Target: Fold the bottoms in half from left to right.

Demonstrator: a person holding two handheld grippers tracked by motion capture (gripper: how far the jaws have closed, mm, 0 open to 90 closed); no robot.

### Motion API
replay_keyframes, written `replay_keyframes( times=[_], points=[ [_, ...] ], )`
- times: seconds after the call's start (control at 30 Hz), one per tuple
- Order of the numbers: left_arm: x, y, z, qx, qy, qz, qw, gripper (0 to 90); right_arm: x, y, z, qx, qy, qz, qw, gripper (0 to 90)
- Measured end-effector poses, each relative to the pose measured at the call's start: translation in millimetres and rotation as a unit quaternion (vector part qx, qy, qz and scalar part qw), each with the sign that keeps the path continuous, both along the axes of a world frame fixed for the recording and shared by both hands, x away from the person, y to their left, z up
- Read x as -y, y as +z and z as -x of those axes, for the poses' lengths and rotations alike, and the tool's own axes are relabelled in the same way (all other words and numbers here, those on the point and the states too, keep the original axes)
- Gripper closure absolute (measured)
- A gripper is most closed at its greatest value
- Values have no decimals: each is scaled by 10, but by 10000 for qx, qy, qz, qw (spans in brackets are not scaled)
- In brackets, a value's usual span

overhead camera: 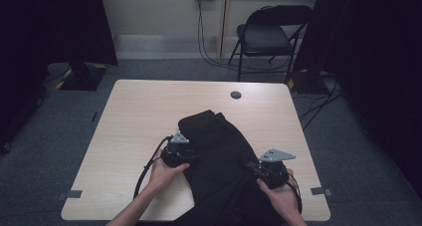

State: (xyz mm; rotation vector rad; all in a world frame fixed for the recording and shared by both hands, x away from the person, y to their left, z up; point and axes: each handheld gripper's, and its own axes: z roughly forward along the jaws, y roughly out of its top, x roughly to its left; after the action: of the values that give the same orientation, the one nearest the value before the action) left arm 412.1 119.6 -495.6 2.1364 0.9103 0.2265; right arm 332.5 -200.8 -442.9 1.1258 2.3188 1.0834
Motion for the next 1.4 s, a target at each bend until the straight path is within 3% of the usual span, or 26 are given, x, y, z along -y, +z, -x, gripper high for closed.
replay_keyframes(
  times=[0.07, 0.1, 0.2, 0.23, 0.3, 0.4, 0.5, 0.53, 0.57, 0.67, 0.83, 1.03, 1.13, 1.17, 1.27, 1.33, 1.4],
  points=[
    [12, -10, -13, 130, 89, -85, 9998, 681, 52, 57, 24, 74, -5, -16, 10000, 886],
    [22, -9, -16, 300, 119, -249, 9992, 718, 89, 78, 33, 89, -9, -22, 10000, 886],
    [33, -12, -35, 400, 161, -338, 9985, 720, 183, 89, 50, 138, -133, 96, 9998, 887],
    [32, -13, -45, 368, 218, -310, 9986, 721, 326, 29, 67, 24, -269, 114, 9996, 887],
    [36, -20, -53, 438, 146, -326, 9984, 721, 372, -44, 87, -120, -408, 180, 9989, 887],
    [25, -28, -60, 427, 150, -264, 9986, 728, 396, -192, 173, -290, -421, 565, 9971, 883],
    [2, -40, -84, 472, 220, -221, 9984, 732, 456, -234, 196, -310, -715, 947, 9925, 825],
    [-23, -48, -104, 435, 216, -140, 9987, 733, 502, -237, 198, -328, -731, 857, 9931, 809],
    [-44, -53, -117, 460, 227, -123, 9986, 743, 546, -227, 211, -267, -704, 563, 9956, 793],
    [-78, -61, -142, 499, 182, -99, 9985, 763, 442, -175, 221, -14, -380, 328, 9987, 741],
    [-80, -62, -176, 553, 272, -170, 9980, 763, -29, -228, 101, -95, 322, 84, 9994, 687],
    [-146, -56, -320, 564, 370, -216, 9975, 762, -654, -375, -28, -300, 1060, 120, 9938, 655],
    [-174, -46, -370, 606, 468, -339, 9965, 719, -814, -430, -14, -372, 1260, 171, 9912, 619],
    [-233, -59, -418, 669, 575, -330, 9956, 711, -942, -486, 41, -386, 1467, 305, 9880, 579],
    [-307, -70, -453, 670, 799, -274, 9942, 711, -979, -473, 126, -363, 1582, 390, 9860, 556],
    [-322, -70, -458, 660, 779, -264, 9944, 711, -915, -472, 183, -378, 1582, 517, 9853, 552],
    [-330, -70, -464, 655, 750, -257, 9947, 711, -767, -474, 223, -386, 1539, 483, 9862, 551]
  ],
)
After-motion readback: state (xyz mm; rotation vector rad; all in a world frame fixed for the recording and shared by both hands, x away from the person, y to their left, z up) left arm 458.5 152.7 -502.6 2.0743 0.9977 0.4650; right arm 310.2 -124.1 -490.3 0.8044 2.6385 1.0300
